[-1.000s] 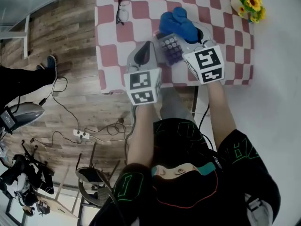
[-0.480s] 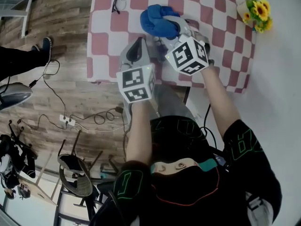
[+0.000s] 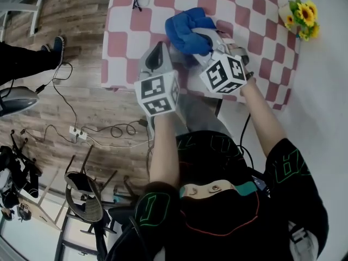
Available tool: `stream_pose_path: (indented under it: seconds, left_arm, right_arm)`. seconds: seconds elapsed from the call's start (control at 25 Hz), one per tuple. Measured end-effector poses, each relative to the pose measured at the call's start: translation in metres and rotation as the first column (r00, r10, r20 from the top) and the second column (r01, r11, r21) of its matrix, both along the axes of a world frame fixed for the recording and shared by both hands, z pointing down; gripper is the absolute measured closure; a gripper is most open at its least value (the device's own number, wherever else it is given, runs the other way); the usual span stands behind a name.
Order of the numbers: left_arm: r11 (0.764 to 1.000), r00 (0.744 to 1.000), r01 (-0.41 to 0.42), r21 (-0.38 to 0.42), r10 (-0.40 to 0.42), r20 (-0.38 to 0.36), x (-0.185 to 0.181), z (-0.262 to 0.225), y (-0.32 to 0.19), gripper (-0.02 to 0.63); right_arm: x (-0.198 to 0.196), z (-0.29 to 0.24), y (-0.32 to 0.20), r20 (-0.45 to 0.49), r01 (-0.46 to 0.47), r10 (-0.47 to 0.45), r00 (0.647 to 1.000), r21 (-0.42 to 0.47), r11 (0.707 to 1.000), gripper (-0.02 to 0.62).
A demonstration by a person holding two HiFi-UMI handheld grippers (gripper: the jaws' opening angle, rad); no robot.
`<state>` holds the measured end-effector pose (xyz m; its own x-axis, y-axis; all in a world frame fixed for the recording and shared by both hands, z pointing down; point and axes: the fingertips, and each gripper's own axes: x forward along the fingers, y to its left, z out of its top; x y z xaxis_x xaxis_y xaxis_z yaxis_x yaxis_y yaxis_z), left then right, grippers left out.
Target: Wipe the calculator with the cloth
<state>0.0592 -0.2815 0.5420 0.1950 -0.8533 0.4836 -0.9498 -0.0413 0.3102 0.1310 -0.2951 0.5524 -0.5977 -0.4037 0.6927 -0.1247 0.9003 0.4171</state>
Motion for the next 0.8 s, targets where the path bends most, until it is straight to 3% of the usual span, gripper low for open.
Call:
stream_pose_path:
  seconds: [0.56, 0.8]
  left_arm:
    - [0.999, 0.999, 0.040, 0.022, -0.040, 0.014, 0.014, -0.006, 0.019, 0.595]
    - [1.000, 1.000, 0.001, 0.010, -0.002, 0.030, 0.017, -0.016, 0.030, 0.595]
  right_arm:
    - [0.021, -0.003, 0.044, 0.025, 0.054, -0.053, 0.998, -0.076, 0.996, 0.468]
    - [0.023, -0.004, 0.073, 0.007, 0.085, -0.085, 0.996, -0.104, 0.991, 0.468]
